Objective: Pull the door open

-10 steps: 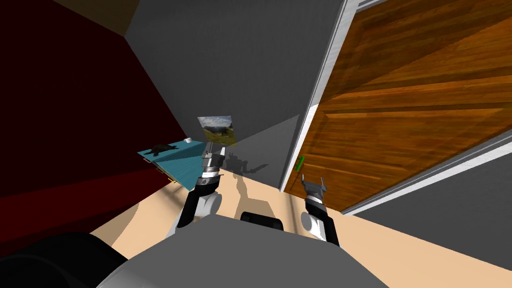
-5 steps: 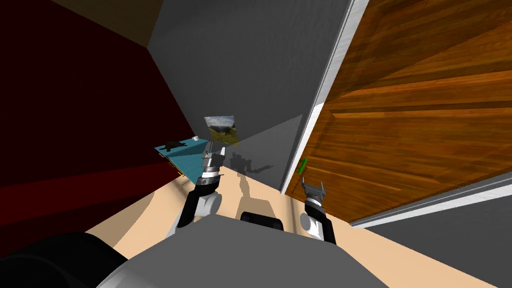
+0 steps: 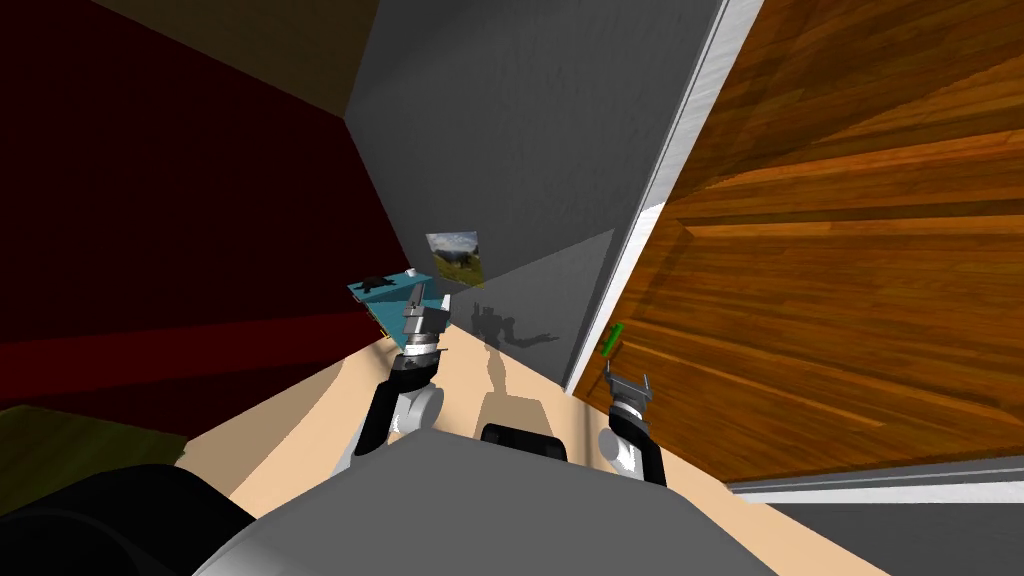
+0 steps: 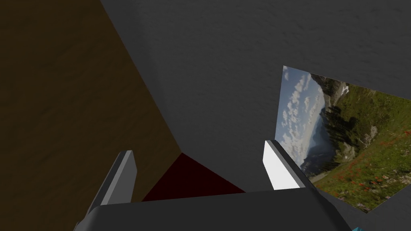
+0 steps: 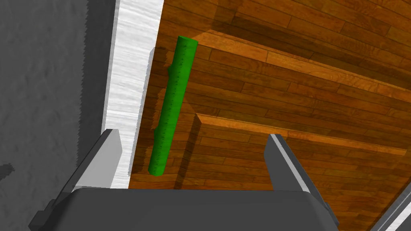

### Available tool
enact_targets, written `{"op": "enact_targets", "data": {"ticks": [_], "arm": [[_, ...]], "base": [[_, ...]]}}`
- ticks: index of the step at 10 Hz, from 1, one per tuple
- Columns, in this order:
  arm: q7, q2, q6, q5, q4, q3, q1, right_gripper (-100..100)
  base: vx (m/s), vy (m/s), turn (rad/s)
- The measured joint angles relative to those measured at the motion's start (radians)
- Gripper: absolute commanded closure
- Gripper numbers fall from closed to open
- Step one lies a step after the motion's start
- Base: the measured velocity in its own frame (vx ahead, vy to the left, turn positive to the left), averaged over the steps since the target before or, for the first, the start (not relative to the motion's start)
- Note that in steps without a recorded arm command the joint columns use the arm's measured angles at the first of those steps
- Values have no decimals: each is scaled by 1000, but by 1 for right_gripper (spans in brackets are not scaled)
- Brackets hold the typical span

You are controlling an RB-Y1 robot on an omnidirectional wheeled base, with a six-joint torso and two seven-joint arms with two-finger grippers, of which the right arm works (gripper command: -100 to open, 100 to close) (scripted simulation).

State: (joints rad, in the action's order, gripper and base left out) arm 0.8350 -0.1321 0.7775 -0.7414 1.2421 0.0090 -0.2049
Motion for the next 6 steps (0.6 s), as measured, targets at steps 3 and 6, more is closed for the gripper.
{"op": "enact_targets", "data": {"ticks": [3, 6], "arm": [[48, -3, 25, -52, -70, 3, 23, -100], [85, -8, 48, -81, -133, 7, 43, -100]], "base": [[-13, -97, 164], [-6, -75, 186]]}}
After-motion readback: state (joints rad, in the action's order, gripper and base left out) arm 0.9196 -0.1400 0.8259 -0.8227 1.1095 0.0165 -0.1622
